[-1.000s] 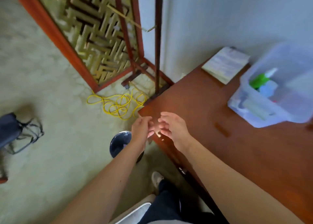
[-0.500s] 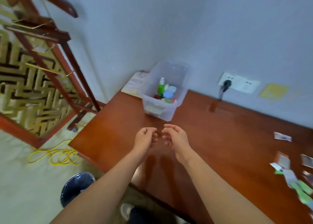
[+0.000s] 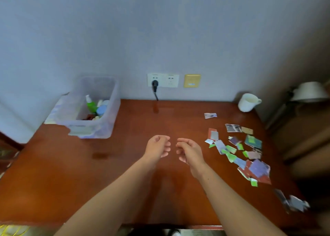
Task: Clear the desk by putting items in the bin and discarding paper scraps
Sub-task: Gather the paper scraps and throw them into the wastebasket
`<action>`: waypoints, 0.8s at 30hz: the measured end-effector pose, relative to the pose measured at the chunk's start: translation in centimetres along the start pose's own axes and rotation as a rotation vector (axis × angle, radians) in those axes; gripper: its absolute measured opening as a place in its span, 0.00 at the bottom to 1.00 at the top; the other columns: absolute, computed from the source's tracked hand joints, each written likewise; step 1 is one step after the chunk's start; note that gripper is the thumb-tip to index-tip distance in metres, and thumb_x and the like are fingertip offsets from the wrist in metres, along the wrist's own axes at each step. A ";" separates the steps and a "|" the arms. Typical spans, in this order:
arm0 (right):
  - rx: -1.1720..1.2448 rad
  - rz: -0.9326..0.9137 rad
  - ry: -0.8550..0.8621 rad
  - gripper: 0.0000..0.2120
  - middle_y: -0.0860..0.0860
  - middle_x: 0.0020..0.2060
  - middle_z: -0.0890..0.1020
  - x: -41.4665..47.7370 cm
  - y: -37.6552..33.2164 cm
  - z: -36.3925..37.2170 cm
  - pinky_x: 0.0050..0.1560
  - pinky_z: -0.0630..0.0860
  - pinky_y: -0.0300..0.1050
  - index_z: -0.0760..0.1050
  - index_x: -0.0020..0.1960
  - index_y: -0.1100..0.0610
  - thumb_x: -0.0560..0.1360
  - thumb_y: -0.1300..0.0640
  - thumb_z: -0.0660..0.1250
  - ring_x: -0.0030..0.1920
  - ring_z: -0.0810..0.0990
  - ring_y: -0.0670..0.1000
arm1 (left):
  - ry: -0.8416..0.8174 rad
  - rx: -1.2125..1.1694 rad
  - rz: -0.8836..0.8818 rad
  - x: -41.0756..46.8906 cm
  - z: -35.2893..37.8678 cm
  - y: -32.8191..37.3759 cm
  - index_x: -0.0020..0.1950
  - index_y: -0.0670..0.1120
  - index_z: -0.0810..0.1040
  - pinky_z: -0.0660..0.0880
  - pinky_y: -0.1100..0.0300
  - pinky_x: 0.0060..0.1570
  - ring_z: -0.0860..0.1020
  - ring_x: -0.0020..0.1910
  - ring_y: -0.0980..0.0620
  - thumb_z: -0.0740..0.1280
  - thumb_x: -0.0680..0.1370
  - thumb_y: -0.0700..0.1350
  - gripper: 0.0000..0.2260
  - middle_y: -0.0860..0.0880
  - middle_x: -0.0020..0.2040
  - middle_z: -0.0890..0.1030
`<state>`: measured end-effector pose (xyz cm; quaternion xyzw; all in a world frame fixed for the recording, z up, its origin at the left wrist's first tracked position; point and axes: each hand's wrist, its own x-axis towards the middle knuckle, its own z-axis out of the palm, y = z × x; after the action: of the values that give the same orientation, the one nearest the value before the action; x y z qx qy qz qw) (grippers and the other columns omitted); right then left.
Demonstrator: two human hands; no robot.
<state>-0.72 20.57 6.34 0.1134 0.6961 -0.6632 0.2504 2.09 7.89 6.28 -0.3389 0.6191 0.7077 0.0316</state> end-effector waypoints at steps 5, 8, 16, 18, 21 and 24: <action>0.071 -0.007 0.177 0.07 0.51 0.41 0.82 0.0 0.8 -4.1 0.40 0.75 0.40 0.79 0.53 0.53 0.77 0.61 0.65 0.39 0.79 0.47 | -0.152 0.120 -0.010 0.3 4.9 0.0 0.54 0.45 0.78 0.78 0.60 0.47 0.80 0.44 0.51 0.62 0.80 0.44 0.07 0.47 0.47 0.81; 0.112 0.011 0.295 0.06 0.51 0.42 0.82 -0.5 1.7 -6.1 0.42 0.76 0.41 0.79 0.52 0.52 0.77 0.59 0.66 0.41 0.79 0.47 | -0.259 0.208 -0.004 0.4 7.5 -0.4 0.55 0.46 0.77 0.78 0.60 0.49 0.80 0.48 0.50 0.63 0.81 0.46 0.07 0.46 0.49 0.81; 0.172 0.045 0.602 0.06 0.48 0.46 0.81 -2.4 4.3 -11.9 0.42 0.75 0.38 0.78 0.54 0.51 0.78 0.58 0.67 0.48 0.80 0.49 | -0.534 0.387 0.035 0.7 14.3 -2.9 0.53 0.47 0.78 0.78 0.59 0.49 0.80 0.46 0.50 0.62 0.81 0.45 0.06 0.46 0.48 0.80; 0.197 0.058 0.658 0.06 0.48 0.48 0.81 -3.0 5.0 -13.6 0.43 0.75 0.38 0.78 0.53 0.51 0.78 0.58 0.67 0.48 0.80 0.49 | -0.581 0.419 0.025 0.5 16.0 -3.8 0.53 0.47 0.78 0.78 0.61 0.47 0.80 0.46 0.50 0.62 0.81 0.45 0.06 0.46 0.48 0.80; 0.210 0.086 0.736 0.06 0.49 0.47 0.81 -3.4 5.9 -16.3 0.43 0.75 0.38 0.78 0.53 0.51 0.77 0.58 0.67 0.48 0.80 0.49 | -0.649 0.472 0.023 0.1 18.4 -5.1 0.54 0.46 0.77 0.77 0.63 0.44 0.80 0.45 0.52 0.62 0.81 0.47 0.07 0.48 0.46 0.80; 0.201 0.093 0.798 0.05 0.49 0.46 0.81 -3.1 6.6 -19.4 0.41 0.75 0.38 0.77 0.53 0.51 0.78 0.58 0.67 0.47 0.79 0.48 | -0.714 0.514 0.022 -0.1 21.4 -6.1 0.56 0.46 0.76 0.76 0.65 0.42 0.80 0.44 0.52 0.63 0.80 0.50 0.10 0.50 0.46 0.80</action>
<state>1.31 40.76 2.13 0.4167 0.6645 -0.6200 -0.0216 -4.44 28.50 1.16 -0.0476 0.7289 0.6039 0.3191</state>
